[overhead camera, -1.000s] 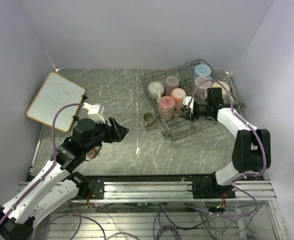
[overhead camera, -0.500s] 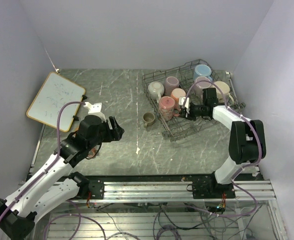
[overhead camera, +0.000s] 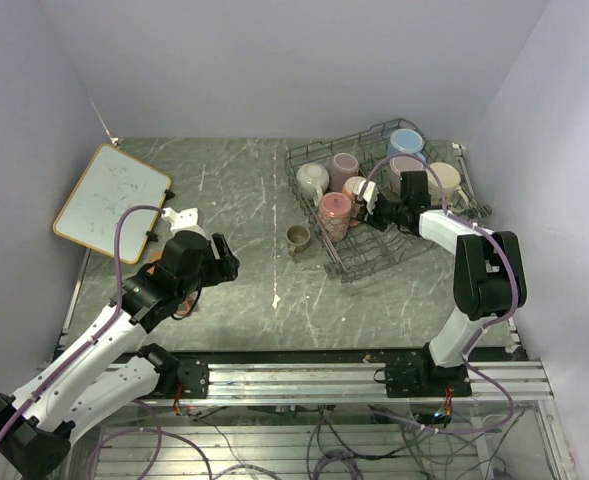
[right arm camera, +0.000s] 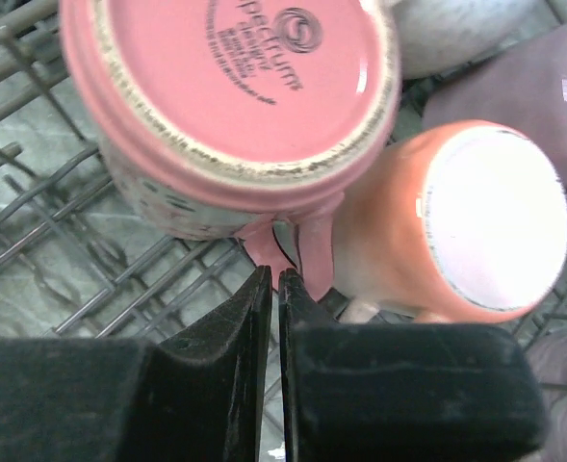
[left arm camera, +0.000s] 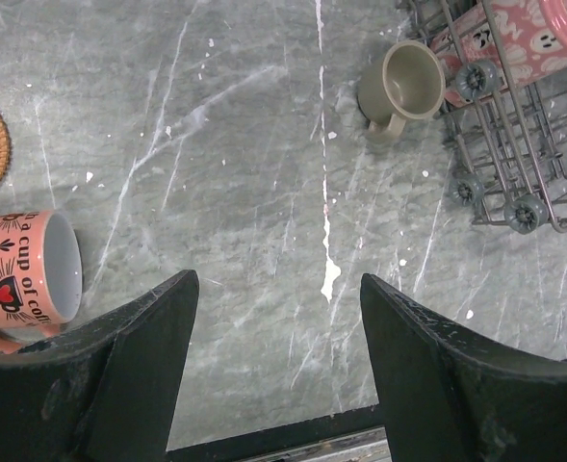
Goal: Load the cups into the dish rack
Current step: Adjust the cup in the dish rack.
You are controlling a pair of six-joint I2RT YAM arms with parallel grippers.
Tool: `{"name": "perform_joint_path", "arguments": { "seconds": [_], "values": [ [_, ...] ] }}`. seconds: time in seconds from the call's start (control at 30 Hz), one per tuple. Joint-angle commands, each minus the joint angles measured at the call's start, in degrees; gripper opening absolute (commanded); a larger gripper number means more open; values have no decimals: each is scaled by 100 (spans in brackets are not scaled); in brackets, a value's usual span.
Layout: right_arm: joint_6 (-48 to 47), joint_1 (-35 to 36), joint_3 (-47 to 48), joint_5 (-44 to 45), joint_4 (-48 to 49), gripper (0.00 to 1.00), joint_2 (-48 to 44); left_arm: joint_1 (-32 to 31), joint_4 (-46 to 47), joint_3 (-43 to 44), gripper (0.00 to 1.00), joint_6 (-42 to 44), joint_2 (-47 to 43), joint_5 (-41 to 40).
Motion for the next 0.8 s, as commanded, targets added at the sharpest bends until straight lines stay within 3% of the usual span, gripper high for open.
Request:
{"name": "perform_joint_path", "arguments": {
  "seconds": [0.0,0.3,0.57,0.77],
  "values": [
    [391,44,-63,172,543,8,-81,-15,9,-13,79,-260,-25,-255],
    [-472,31,207,-187,-757,7,-441,-20,-118,-42,79,-511,-181,-470],
    [-405,-1,90,-455,-919,8,-1254,-20,-386,10,79,-665,-147,-855],
    [-190,-11,263,-930,-1237,10,-1695,-20,-989,332,79,-734,402,-1399]
  ]
}}
